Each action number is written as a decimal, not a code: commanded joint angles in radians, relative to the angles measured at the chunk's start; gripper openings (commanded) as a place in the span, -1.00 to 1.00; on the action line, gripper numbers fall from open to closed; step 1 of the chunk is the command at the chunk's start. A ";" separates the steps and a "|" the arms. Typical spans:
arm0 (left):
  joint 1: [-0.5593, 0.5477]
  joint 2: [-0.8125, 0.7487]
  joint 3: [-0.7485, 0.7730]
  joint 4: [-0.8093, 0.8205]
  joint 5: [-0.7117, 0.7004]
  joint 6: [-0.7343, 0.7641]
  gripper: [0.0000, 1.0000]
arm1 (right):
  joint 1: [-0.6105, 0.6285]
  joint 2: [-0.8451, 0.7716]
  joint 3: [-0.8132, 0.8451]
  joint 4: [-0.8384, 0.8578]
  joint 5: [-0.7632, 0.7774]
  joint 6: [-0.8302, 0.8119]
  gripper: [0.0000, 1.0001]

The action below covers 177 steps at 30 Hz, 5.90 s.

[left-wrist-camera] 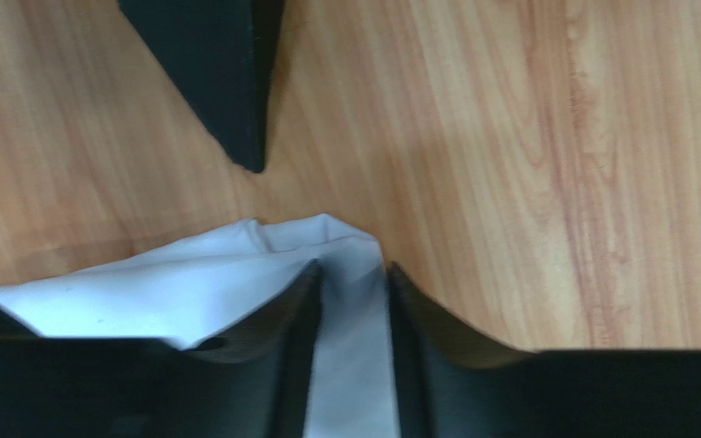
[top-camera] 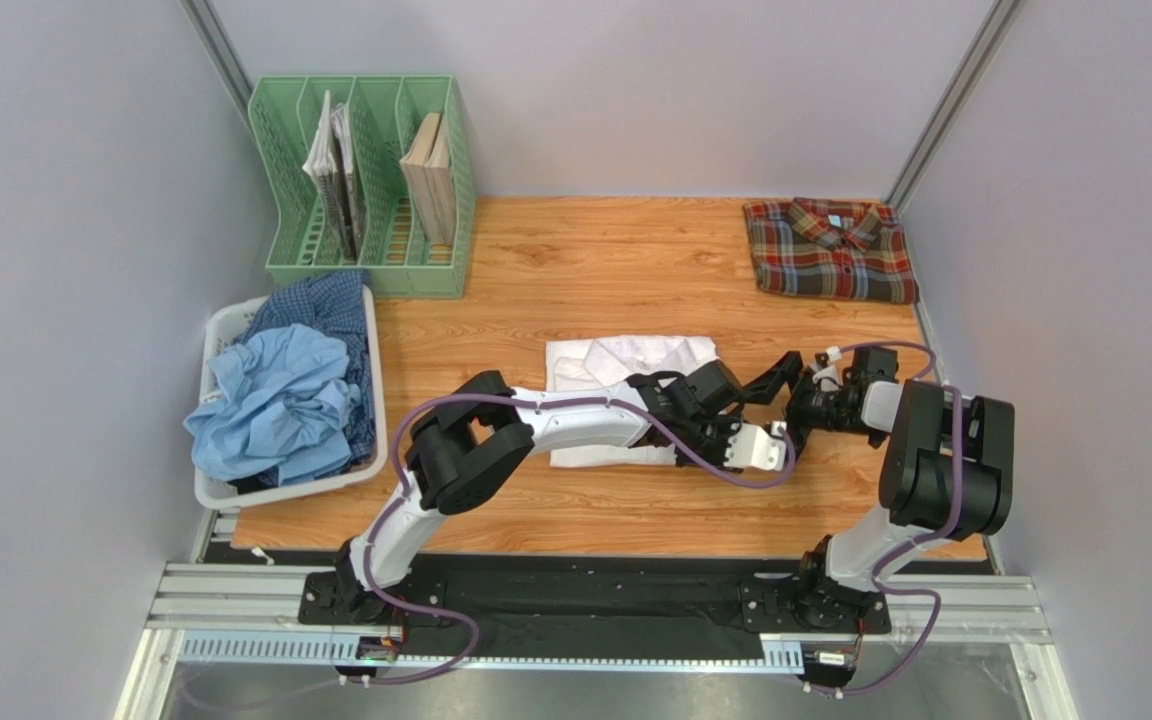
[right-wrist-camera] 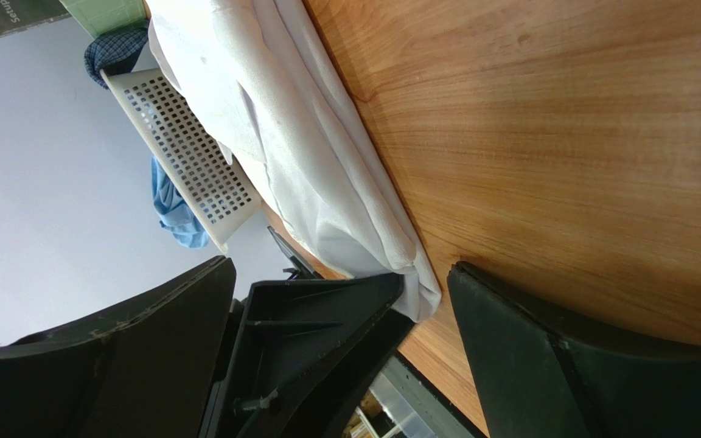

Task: Fold and stack the long sleeve shirts
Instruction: Neatly place the folded shirt to the corner

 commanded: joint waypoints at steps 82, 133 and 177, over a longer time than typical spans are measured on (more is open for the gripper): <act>0.506 -0.986 -0.687 -0.352 0.158 -0.331 0.98 | 0.253 0.557 1.722 -0.534 0.876 -0.904 -1.00; 0.506 -0.917 -0.661 -0.413 0.156 -0.338 0.99 | 0.010 0.695 1.684 -0.326 0.761 -0.870 -0.86; 0.850 -0.788 -0.370 -0.527 0.011 -0.509 0.98 | 0.415 -0.463 0.400 -0.425 0.600 -0.675 1.00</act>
